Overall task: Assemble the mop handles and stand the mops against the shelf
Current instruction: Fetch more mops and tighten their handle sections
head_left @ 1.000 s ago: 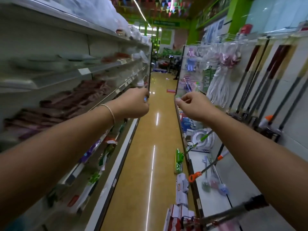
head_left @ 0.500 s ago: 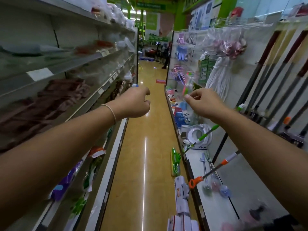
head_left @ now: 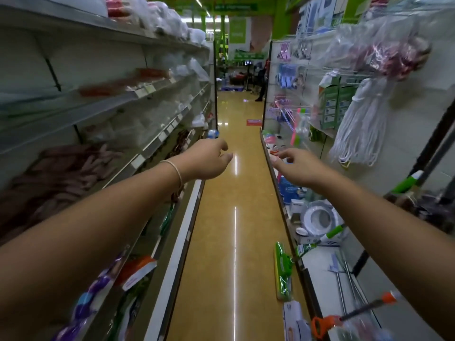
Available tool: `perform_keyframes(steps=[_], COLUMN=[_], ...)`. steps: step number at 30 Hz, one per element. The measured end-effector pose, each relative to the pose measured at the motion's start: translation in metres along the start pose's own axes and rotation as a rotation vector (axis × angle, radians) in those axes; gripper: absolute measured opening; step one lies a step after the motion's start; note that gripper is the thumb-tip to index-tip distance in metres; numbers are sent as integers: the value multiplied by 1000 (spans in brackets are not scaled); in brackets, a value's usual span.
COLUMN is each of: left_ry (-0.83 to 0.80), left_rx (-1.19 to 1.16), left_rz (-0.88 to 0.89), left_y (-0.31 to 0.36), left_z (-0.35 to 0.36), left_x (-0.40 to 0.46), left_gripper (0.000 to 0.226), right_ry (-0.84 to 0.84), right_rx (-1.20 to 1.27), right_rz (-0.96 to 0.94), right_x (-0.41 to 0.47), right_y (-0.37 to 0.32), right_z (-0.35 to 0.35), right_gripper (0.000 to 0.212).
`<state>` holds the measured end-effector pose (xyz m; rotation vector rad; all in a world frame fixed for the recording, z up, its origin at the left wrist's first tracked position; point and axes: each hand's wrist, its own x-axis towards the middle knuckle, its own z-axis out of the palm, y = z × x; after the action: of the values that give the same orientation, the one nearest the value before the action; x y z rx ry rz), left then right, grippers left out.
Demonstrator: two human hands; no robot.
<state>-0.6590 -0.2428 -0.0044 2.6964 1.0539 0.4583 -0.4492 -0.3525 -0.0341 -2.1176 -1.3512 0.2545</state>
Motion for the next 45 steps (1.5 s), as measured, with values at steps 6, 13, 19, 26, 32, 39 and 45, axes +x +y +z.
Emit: perform_keyframes(steps=[6, 13, 19, 26, 32, 39, 45], left_ry=[-45, -179, -374, -563, -563, -592, -607], left_rx=[-4, -59, 54, 176, 145, 80, 57], left_rz=[-9, -12, 160, 375, 567, 732, 765], left_y=[-16, -24, -23, -39, -12, 53, 86], left_z=[38, 92, 141, 168, 204, 268, 304], left_x=[88, 179, 273, 399, 489, 538, 581], left_gripper=[50, 52, 55, 51, 41, 49, 49], right_ry=[-4, 10, 40, 76, 165, 215, 222], right_rx=[-45, -60, -168, -107, -65, -96, -51], right_rz=[45, 176, 313, 599, 810, 904, 926], right_x=[76, 136, 194, 235, 244, 277, 317], right_y=[48, 109, 160, 208, 245, 288, 344], right_z=[5, 14, 16, 18, 22, 1, -12], right_gripper=[63, 55, 54, 52, 47, 55, 59])
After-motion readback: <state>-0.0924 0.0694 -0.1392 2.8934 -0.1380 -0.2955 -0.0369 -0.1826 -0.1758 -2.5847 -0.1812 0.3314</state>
